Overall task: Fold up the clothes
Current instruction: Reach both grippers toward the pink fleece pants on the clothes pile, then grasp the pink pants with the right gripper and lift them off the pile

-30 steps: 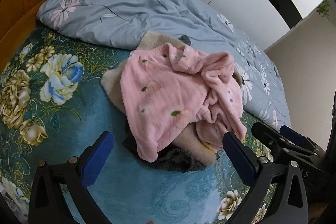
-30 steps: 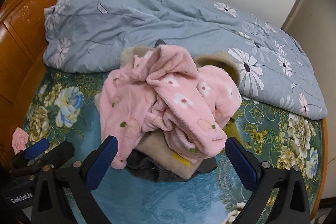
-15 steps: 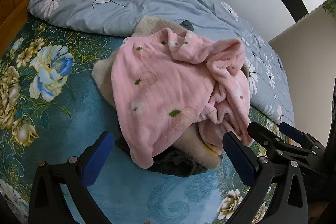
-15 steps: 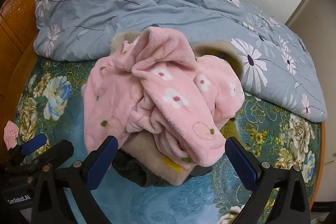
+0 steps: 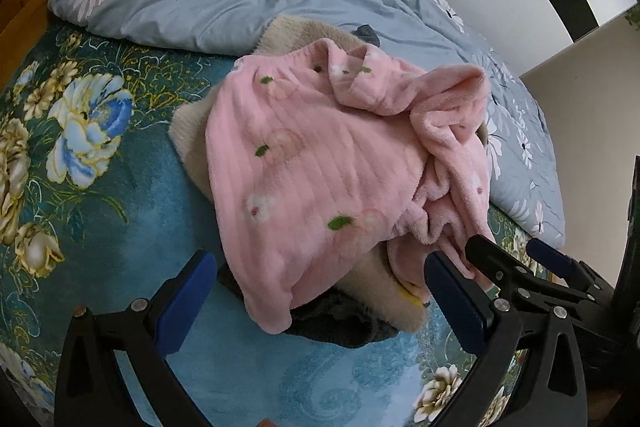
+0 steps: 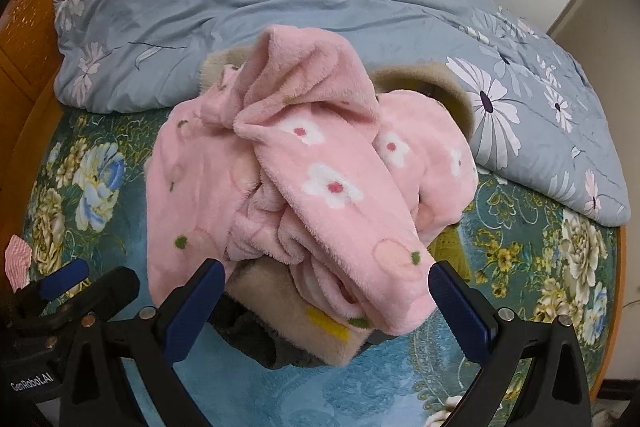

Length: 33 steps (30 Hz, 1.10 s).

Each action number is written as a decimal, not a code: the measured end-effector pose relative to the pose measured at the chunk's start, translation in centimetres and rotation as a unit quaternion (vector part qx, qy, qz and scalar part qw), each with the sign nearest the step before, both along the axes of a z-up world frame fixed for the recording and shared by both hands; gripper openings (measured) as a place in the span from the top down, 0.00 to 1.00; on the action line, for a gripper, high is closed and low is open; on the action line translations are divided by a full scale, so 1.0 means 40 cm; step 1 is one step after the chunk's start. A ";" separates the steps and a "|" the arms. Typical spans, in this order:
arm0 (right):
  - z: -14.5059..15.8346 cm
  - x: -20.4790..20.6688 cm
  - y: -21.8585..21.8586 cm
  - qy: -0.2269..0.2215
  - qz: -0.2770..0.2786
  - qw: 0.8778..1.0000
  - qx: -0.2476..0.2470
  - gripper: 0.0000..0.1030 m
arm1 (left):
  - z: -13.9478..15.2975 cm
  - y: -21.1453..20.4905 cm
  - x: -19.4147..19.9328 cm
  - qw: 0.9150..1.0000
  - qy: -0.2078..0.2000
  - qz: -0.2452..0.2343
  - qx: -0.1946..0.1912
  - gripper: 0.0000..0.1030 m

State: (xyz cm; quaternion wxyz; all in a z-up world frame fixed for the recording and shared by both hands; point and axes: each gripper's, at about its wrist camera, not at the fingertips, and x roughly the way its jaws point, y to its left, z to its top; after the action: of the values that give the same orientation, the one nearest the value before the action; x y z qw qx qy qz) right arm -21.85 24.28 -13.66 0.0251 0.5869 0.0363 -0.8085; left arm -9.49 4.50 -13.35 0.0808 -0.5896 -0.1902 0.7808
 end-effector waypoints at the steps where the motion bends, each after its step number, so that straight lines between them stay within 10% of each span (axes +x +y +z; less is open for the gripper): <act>1: -0.004 -0.003 0.001 0.000 -0.001 1.000 0.000 0.00 | -0.003 0.002 -0.001 1.000 -0.001 -0.002 0.003 0.00; 19: -0.095 -0.124 0.007 -0.029 0.031 0.999 0.004 0.01 | -0.023 -0.035 0.016 0.999 -0.013 0.011 0.048 0.00; 26: -0.095 -0.131 -0.014 -0.055 0.018 0.998 0.027 0.87 | -0.001 -0.102 0.061 0.998 -0.019 0.048 0.039 0.00; 33: 0.017 -0.024 0.113 -0.010 -0.079 0.996 0.027 0.90 | 0.054 -0.149 0.126 0.998 -0.016 0.064 0.025 0.00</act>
State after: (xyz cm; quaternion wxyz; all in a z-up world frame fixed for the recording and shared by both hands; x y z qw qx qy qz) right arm -22.81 28.78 -12.98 -0.0538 0.5966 0.0115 -0.8006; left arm -4.46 -1.47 -11.19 0.0423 -0.5867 -0.2478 0.7698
